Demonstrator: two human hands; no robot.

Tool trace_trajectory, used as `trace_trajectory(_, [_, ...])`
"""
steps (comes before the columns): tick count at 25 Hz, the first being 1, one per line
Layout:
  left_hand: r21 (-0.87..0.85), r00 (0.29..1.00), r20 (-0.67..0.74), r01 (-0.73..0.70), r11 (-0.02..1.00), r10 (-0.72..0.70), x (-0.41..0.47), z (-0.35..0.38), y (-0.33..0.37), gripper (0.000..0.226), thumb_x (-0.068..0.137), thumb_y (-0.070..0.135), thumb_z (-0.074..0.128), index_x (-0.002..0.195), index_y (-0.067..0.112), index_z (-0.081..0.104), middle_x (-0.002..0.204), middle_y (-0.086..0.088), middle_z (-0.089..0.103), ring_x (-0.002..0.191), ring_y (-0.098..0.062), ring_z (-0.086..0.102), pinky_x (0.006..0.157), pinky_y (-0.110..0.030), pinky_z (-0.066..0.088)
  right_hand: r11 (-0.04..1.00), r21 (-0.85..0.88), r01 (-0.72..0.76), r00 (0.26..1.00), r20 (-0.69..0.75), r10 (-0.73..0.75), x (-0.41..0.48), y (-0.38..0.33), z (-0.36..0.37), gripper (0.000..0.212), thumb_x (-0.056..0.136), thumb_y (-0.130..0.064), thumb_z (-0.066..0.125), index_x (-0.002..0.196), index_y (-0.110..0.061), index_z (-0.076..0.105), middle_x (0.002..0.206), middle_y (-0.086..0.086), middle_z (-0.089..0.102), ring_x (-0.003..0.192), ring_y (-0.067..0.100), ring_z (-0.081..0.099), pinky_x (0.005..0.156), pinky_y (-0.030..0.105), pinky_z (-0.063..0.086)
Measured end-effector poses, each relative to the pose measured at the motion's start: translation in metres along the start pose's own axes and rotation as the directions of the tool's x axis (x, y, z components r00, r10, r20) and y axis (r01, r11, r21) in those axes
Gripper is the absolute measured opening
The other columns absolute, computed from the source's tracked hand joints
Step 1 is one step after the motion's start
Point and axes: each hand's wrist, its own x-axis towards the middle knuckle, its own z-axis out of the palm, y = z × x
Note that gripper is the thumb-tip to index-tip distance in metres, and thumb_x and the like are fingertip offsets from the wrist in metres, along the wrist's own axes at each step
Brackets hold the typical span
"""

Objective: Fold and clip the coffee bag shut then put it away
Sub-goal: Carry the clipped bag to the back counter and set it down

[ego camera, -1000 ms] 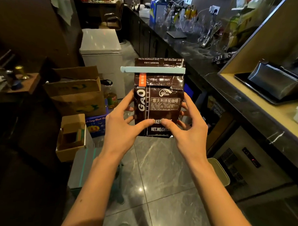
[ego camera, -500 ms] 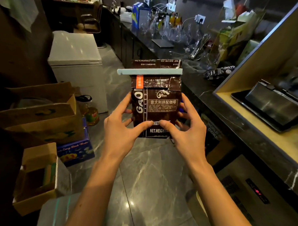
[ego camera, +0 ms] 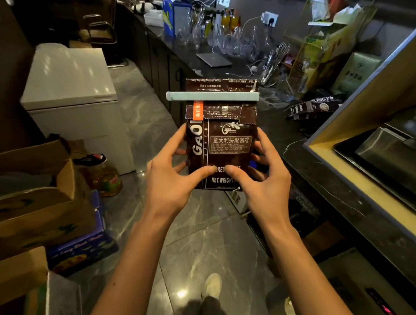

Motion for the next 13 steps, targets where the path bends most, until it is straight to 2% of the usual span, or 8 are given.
trace_trajectory(6, [0.005,0.999,0.047,-0.021,1.000,0.021,0.125,0.067,-0.038,0.091,0.067,0.018,0.089,0.145,0.025,0.045,0.128,0.014,0.061,0.111,-0.012,0.061,0.089,-0.036,0.058,1.000,-0.006,0.010,0.997,-0.082,-0.010,0.124,0.061,-0.007,0.083,0.074,-0.026,0.082,0.143,-0.045,0.041,0.130,-0.016,0.055,0.117,-0.004,0.056,0.094,0.027,0.054])
trace_trajectory(9, [0.019,0.995,0.086,-0.041,0.999,0.039,0.182,0.093,-0.055,0.092,0.067,0.022,0.089,0.146,0.029,0.043,0.132,0.009,0.059,0.114,-0.014,0.059,0.089,-0.034,0.058,1.000,0.016,0.006,0.993,-0.120,-0.004,0.178,0.086,-0.008,0.083,0.074,-0.024,0.082,0.143,-0.045,0.041,0.130,-0.019,0.053,0.121,-0.001,0.054,0.096,0.027,0.051])
trace_trajectory(13, [0.057,0.990,0.125,-0.065,0.996,0.058,0.249,0.114,-0.083,0.091,0.068,0.031,0.088,0.146,0.030,0.042,0.131,0.006,0.058,0.115,-0.011,0.060,0.090,-0.026,0.056,1.000,0.003,-0.020,0.990,-0.143,0.020,0.239,0.114,0.000,0.083,0.075,-0.022,0.082,0.142,-0.047,0.040,0.125,-0.027,0.049,0.121,-0.005,0.052,0.092,0.014,0.050])
